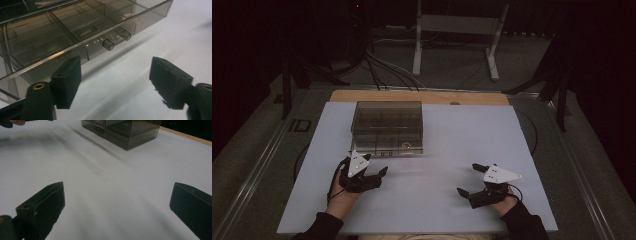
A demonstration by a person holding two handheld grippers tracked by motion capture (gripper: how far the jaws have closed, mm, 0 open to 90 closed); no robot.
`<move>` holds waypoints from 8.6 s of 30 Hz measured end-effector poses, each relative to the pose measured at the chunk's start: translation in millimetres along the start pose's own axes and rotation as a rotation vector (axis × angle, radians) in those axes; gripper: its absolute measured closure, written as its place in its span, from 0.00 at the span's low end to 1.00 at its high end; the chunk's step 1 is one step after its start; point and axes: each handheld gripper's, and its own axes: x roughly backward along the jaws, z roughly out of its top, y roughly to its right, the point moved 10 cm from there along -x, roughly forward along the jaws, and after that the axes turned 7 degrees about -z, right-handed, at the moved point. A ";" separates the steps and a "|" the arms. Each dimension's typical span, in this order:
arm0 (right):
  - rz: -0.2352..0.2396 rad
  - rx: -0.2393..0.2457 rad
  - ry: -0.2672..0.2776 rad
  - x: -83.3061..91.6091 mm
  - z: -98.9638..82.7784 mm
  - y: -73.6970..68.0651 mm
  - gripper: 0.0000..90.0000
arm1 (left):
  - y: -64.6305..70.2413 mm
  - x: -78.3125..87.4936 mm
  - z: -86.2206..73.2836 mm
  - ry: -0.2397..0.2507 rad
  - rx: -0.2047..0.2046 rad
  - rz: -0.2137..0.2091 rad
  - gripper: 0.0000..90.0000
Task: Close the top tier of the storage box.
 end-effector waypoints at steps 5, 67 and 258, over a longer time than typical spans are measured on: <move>0.000 0.002 0.002 0.1 0.3 0.0 0.00 | -1.3 -0.5 -0.6 -0.008 -0.017 0.019 0.40; -0.001 0.002 0.004 0.8 0.7 0.5 0.00 | -14.3 -12.7 8.6 -0.003 -0.060 0.062 0.99; -0.007 0.002 0.000 3.3 -0.7 1.7 0.00 | -61.4 -53.1 29.8 -0.028 -0.041 0.130 0.99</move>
